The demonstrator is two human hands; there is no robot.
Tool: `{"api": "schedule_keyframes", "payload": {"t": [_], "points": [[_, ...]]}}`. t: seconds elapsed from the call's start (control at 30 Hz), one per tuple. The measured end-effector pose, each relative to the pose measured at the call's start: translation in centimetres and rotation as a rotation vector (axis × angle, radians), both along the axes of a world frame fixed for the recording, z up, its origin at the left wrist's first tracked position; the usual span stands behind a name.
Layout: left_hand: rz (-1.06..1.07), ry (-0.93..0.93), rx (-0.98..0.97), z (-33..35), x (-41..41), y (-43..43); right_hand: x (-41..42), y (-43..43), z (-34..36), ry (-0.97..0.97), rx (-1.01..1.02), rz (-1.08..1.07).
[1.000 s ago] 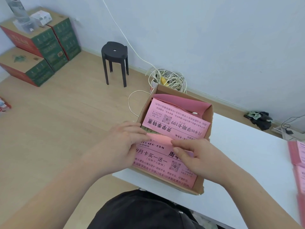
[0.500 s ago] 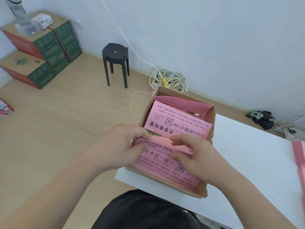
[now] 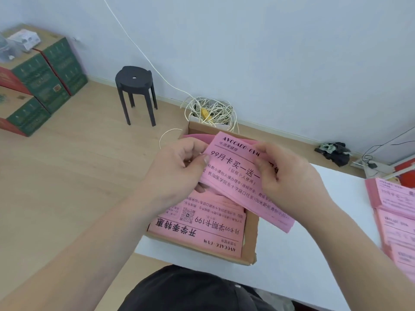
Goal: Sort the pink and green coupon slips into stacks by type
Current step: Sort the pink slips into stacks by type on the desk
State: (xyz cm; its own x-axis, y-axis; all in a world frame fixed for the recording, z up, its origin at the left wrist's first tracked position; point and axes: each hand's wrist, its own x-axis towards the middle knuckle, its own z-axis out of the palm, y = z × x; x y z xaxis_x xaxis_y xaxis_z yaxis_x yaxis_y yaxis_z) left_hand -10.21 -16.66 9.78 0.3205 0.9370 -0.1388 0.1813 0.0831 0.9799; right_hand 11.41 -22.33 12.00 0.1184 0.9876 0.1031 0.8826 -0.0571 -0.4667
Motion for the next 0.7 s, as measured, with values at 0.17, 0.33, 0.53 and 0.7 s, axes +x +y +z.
{"api": "schedule_keyframes", "payload": {"t": [0.17,0.33,0.53,0.7], "points": [[-0.314,0.298,0.116,-1.1,2.9,-1.8,5.0,-2.4,-0.6,-0.099,-0.165,-0.108],[-0.688,1.074,0.374,-3.7,3.6,-2.8,11.6,-5.1,-4.8,-0.164,-0.576,-0.208],[-0.698,1.067,0.433,-4.9,3.3,-4.1,12.1,-6.3,-9.9,-0.265,-0.715,-0.162],[-0.614,0.995,0.521,-3.9,3.5,-5.1,11.9,-6.7,-10.3,-0.245,-0.472,-0.209]]}}
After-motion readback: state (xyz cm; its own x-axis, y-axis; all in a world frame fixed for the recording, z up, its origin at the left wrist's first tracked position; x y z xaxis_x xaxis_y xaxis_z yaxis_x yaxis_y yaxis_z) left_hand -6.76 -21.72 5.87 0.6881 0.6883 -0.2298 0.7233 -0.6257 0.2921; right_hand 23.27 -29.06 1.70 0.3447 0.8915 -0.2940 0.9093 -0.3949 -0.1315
